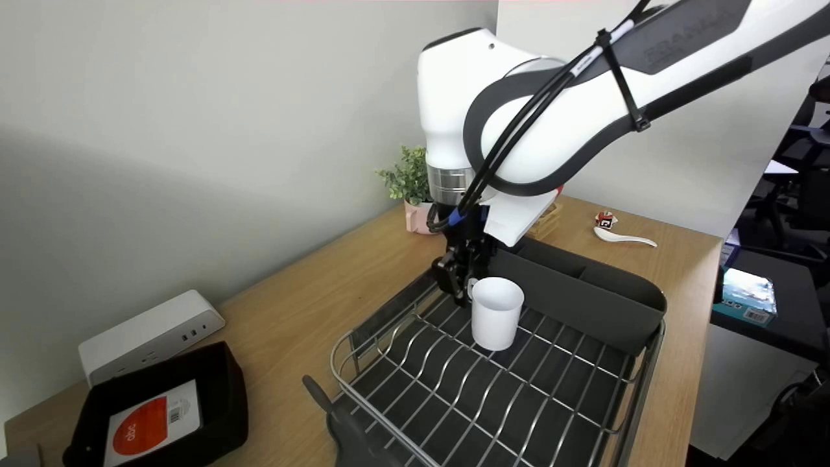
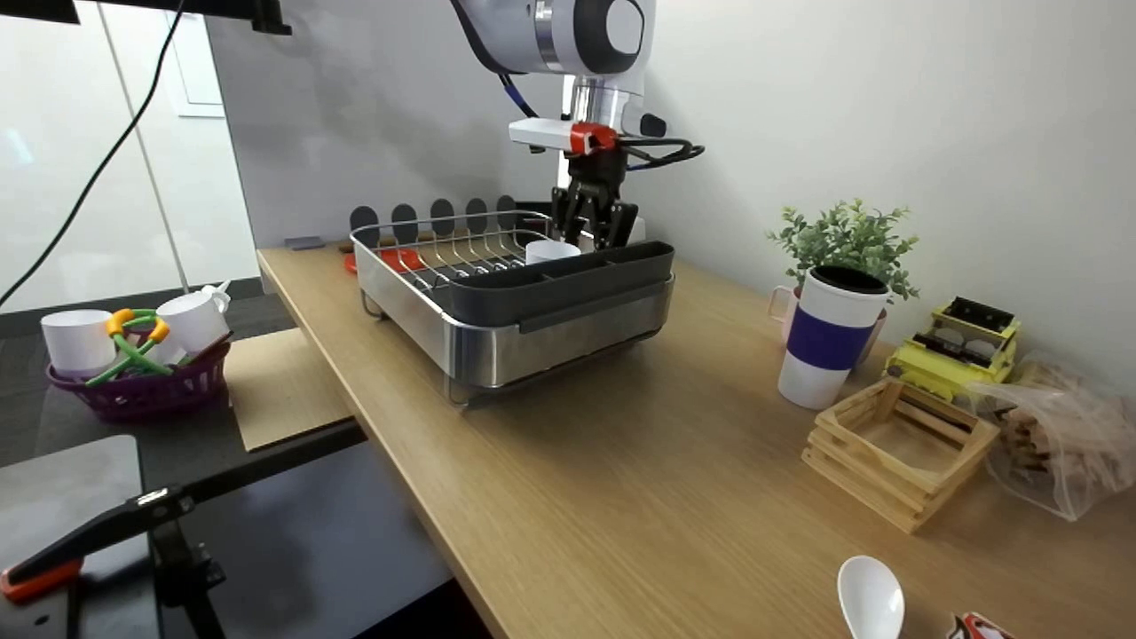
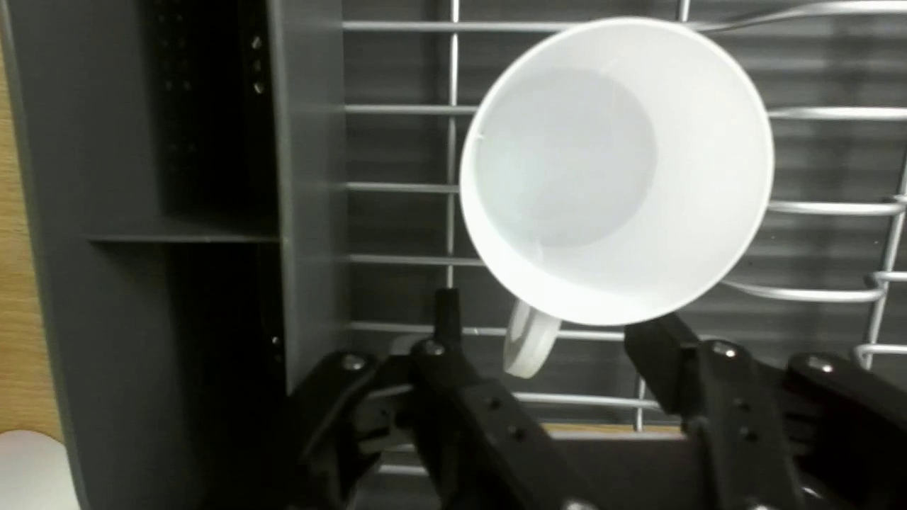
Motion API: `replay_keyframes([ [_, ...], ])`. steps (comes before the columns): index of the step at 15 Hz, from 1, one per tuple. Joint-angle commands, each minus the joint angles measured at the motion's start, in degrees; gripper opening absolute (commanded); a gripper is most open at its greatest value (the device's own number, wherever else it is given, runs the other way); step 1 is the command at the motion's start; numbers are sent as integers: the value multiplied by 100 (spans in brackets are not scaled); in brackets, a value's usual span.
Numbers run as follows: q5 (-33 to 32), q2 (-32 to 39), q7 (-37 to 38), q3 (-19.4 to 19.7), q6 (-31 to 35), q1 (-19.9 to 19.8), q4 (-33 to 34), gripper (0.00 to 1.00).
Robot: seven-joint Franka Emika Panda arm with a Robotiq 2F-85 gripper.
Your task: Remove the cup from the rack and put it on the table
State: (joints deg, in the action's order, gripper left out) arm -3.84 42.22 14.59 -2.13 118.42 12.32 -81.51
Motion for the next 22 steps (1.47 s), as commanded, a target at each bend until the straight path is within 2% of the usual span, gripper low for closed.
replay_keyframes([
  [1,58,37,-136,-31,-187,-30,96,30],
  [5,50,33,-136,-35,-200,-21,92,2],
  [22,-104,-309,76,4,-141,241,-92,2],
])
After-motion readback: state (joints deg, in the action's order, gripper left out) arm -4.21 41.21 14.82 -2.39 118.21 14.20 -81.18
